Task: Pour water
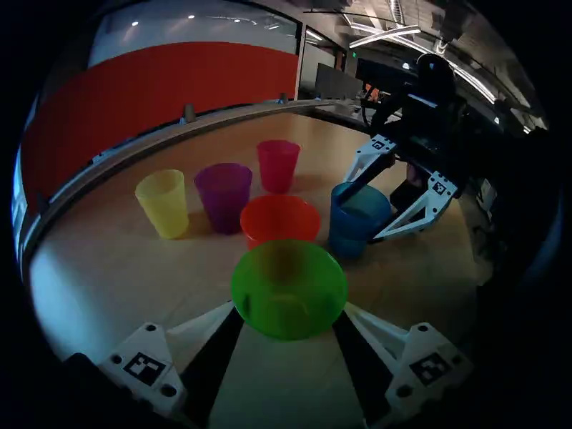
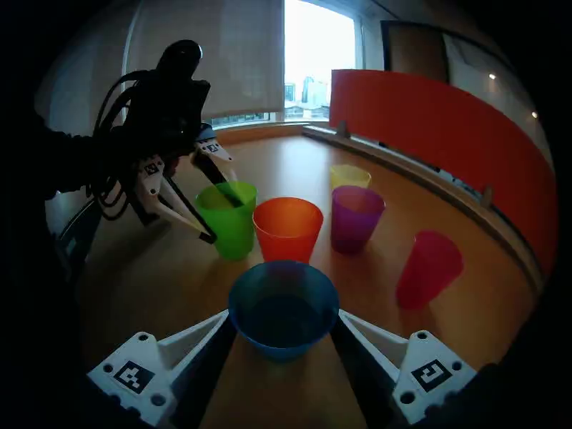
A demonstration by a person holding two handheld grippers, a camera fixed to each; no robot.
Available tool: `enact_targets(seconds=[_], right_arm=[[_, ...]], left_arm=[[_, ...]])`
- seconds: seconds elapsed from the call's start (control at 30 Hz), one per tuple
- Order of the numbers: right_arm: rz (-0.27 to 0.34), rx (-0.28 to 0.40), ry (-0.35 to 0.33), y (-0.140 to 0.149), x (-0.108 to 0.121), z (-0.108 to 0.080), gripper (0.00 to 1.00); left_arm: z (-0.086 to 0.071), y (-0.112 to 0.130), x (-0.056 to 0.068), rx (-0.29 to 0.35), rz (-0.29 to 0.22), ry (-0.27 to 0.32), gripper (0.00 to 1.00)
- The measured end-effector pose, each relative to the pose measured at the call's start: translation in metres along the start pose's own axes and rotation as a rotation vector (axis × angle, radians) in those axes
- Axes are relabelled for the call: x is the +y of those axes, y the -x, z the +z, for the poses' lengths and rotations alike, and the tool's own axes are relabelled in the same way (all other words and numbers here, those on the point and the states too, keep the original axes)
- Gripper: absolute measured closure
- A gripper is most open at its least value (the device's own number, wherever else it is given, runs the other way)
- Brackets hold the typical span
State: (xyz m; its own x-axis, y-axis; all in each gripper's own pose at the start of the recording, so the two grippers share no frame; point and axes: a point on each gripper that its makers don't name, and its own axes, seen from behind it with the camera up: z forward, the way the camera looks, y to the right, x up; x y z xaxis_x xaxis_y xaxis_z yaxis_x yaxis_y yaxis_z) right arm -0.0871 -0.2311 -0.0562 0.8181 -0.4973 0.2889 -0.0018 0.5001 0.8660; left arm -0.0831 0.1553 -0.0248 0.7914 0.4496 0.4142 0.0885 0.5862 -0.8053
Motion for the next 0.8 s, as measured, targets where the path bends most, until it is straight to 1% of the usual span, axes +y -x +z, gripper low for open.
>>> enact_targets(seconds=[0.37, 0.8], right_arm=[[0.0, 0.051, 0.028, -0.019, 0.005, -0.013, 0.11], [0.005, 0.133, 0.077, -0.053, 0.012, -0.035, 0.11]], left_arm=[[-0.017, -0.023, -0.002, 0.071, -0.009, -0.047, 0.19], [-0.043, -0.062, -0.005, 0.166, -0.004, -0.111, 0.19]])
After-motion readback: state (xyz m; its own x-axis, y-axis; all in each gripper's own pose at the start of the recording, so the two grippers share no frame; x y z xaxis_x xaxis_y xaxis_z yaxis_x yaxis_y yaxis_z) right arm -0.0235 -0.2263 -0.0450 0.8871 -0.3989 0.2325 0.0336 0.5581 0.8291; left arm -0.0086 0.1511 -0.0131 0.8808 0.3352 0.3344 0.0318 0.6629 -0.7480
